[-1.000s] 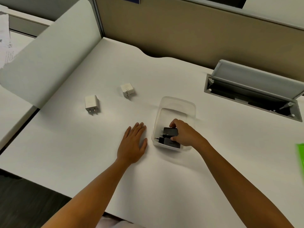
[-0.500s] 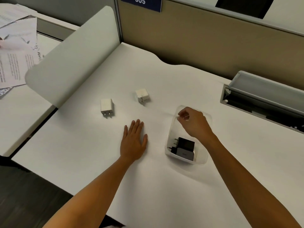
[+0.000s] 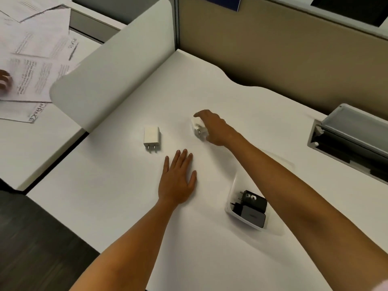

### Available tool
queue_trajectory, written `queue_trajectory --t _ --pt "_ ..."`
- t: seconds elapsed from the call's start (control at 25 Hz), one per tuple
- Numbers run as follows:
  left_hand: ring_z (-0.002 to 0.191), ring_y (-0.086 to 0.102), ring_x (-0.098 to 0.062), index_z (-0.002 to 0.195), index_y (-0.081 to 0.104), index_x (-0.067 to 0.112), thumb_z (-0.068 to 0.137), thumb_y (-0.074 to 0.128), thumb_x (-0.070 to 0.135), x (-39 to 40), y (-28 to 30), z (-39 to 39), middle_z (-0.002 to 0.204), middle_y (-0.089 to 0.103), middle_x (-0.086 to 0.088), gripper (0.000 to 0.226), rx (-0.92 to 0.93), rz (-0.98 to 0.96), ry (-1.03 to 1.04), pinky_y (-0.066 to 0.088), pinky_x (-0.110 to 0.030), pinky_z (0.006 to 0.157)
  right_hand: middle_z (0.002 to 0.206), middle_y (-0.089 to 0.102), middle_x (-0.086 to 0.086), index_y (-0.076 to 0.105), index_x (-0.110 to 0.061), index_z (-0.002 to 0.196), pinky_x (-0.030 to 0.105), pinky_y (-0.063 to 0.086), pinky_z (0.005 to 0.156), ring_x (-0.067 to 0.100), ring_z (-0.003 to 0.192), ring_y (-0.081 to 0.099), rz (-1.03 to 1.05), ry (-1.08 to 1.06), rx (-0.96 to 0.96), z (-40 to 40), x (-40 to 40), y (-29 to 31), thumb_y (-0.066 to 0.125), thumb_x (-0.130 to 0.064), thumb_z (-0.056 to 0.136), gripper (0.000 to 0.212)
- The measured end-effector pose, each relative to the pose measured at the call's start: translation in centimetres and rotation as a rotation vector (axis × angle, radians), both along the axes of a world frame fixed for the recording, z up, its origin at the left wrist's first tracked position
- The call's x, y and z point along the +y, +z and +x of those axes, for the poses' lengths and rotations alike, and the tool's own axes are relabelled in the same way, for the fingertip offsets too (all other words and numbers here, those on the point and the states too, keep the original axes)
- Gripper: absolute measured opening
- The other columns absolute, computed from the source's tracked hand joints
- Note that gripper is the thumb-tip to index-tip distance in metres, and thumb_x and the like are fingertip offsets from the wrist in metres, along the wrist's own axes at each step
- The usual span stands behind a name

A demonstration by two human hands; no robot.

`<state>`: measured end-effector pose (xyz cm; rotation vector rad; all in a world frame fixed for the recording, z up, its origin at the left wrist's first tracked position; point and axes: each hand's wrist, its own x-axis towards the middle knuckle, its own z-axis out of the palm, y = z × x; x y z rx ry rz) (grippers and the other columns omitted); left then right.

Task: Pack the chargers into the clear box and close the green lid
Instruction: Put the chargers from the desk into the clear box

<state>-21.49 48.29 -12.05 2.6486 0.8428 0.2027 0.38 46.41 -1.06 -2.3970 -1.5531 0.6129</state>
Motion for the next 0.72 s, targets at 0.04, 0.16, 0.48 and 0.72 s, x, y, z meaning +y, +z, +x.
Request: queue_trajectory --t 0.04,0.16,0.48,0.72 --pt "0.154 0.007 -0.013 0.157 0.024 0.024 0.1 0.029 0.048 -0.1 0.0 0.0 0.166 0.019 0.003 0.063 0.004 -0.002 -0.004 0.008 -0.047 0.126 0.159 0.025 0.002 0.036 -0.024 0.146 0.042 0.044 0.1 0.031 0.134 0.041 -0.047 0.057 -0.022 0.4 1.0 -0.5 0.058 0.004 0.085 0.07" --pt "0.155 0.006 -0.013 0.158 0.023 0.024 0.1 0.03 0.048 -0.1 0.1 0.0 0.166 0.017 0.003 0.063 0.007 -0.011 -0.004 0.006 -0.046 0.126 0.164 0.014 -0.001 0.035 -0.03 0.148 0.045 0.048 0.093 0.036 0.136 0.039 -0.199 0.149 -0.053 1.5 2.9 -2.1 0.049 0.007 0.088 0.072" --pt "0.154 0.007 -0.013 0.157 0.026 0.023 0.099 0.034 0.046 0.0 0.2 -0.2 0.166 0.02 0.003 0.063 -0.006 -0.023 0.005 0.005 -0.046 0.126 0.135 0.044 0.002 0.043 -0.027 0.137 0.043 0.051 0.086 0.035 0.11 0.054 -0.071 0.002 -0.007 2.1 1.3 -3.9 0.072 -0.025 0.084 0.061" --pt "0.154 0.007 -0.012 0.157 0.026 0.024 0.099 0.032 0.047 0.0 0.1 -0.2 0.166 0.019 0.004 0.062 -0.007 -0.019 0.007 0.007 -0.047 0.125 0.123 0.049 0.004 0.045 -0.031 0.132 0.034 0.048 0.08 0.026 0.101 0.058 0.174 -0.221 0.137 0.1 -4.4 0.2 0.076 -0.033 0.079 0.062"
